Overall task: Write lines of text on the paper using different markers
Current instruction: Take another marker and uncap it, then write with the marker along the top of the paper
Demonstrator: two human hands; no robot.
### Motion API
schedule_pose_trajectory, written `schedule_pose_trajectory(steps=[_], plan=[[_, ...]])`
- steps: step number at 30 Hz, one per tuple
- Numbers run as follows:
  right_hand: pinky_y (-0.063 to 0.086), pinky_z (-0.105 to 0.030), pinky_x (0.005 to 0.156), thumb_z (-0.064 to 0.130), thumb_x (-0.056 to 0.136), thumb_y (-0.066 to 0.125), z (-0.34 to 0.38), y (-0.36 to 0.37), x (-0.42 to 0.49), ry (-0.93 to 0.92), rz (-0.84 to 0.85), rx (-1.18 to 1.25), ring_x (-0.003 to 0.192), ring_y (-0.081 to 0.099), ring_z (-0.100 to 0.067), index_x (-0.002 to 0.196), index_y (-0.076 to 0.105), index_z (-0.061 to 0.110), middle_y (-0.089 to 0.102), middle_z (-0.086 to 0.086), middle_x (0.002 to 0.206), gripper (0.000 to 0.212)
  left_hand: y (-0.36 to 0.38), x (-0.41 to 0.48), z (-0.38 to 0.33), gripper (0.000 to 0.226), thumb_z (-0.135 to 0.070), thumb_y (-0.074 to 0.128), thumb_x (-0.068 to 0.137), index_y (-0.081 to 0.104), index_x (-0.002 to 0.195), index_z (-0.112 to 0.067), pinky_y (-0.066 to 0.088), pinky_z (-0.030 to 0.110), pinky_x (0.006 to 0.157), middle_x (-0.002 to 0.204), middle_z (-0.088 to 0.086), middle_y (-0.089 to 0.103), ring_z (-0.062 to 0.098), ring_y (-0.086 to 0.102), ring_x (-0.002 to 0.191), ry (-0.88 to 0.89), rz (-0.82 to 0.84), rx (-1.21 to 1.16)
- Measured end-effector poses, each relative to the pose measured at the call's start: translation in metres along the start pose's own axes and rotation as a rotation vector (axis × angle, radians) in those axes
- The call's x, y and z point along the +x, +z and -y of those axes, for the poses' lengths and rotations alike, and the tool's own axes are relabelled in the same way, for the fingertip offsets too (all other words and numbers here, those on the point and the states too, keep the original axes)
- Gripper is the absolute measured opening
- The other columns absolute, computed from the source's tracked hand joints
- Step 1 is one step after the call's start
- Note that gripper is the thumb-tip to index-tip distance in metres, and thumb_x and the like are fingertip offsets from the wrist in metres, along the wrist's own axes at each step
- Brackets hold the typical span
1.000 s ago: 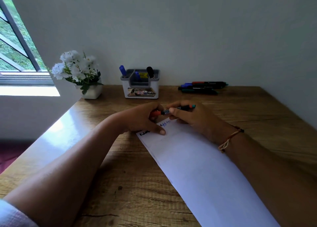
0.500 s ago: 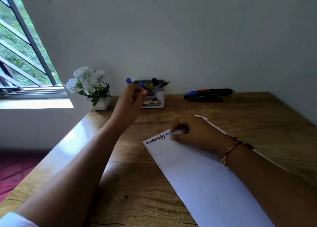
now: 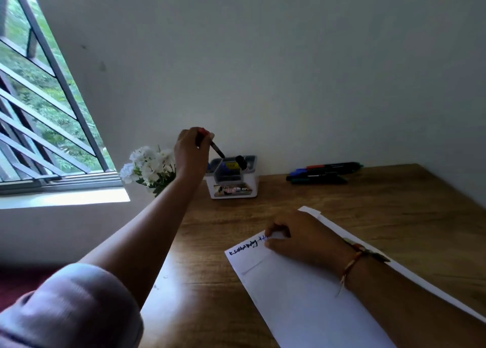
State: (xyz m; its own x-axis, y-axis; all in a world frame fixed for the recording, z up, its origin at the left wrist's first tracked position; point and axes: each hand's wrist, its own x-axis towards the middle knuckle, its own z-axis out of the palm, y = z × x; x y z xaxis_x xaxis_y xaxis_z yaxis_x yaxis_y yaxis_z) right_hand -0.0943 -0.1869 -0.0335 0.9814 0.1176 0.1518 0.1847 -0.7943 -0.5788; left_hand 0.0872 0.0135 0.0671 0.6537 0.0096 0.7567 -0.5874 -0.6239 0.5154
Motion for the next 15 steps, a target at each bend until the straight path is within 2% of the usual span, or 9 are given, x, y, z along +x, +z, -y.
schedule_pose_trajectory(steps=[5, 9, 13, 15], plan=[[0.034, -0.012, 0.065, 0.045, 0.087, 0.07, 0.0, 0.001, 0.002, -0.005, 0.002, 0.002, 0.079, 0.05, 0.005, 0.105, 0.072, 0.032, 0.067, 0.014, 0.107, 0.022, 0.021, 0.021, 0.008, 0.021, -0.031, 0.061, 0.097, 0.067, 0.102, -0.012, 0.034, 0.024, 0.075, 0.097, 0.001, 0.058, 0.014, 0.051, 0.087, -0.069, 0.087, 0.081], [0.045, -0.015, 0.076, 0.043, 0.088, 0.07, 0.001, 0.001, 0.003, -0.004, 0.004, -0.005, 0.085, 0.052, 0.003, 0.104, 0.072, 0.031, 0.066, 0.011, 0.112, 0.021, 0.033, 0.024, 0.014, 0.028, -0.034, 0.061, 0.096, 0.068, 0.1, -0.008, 0.037, 0.028, 0.073, 0.093, 0.007, 0.064, 0.023, 0.059, 0.088, -0.1, 0.177, 0.129], [0.04, -0.013, 0.069, 0.042, 0.088, 0.071, 0.0, 0.0, 0.004, -0.025, 0.0, -0.01, 0.08, 0.05, 0.003, 0.105, 0.072, 0.029, 0.065, 0.009, 0.112, 0.021, 0.041, 0.022, 0.017, 0.034, -0.036, 0.062, 0.096, 0.067, 0.115, -0.008, 0.044, 0.031, 0.082, 0.113, 0.013, 0.068, 0.027, 0.063, 0.103, -0.118, 0.27, 0.137], [0.043, -0.014, 0.073, 0.041, 0.088, 0.071, -0.001, 0.0, 0.003, -0.03, 0.0, -0.002, 0.084, 0.051, 0.001, 0.105, 0.072, 0.029, 0.065, 0.009, 0.114, 0.021, 0.04, 0.021, 0.015, 0.04, -0.04, 0.063, 0.095, 0.062, 0.125, -0.015, 0.047, 0.037, 0.091, 0.12, 0.009, 0.068, 0.026, 0.062, 0.109, -0.171, 0.29, 0.153]])
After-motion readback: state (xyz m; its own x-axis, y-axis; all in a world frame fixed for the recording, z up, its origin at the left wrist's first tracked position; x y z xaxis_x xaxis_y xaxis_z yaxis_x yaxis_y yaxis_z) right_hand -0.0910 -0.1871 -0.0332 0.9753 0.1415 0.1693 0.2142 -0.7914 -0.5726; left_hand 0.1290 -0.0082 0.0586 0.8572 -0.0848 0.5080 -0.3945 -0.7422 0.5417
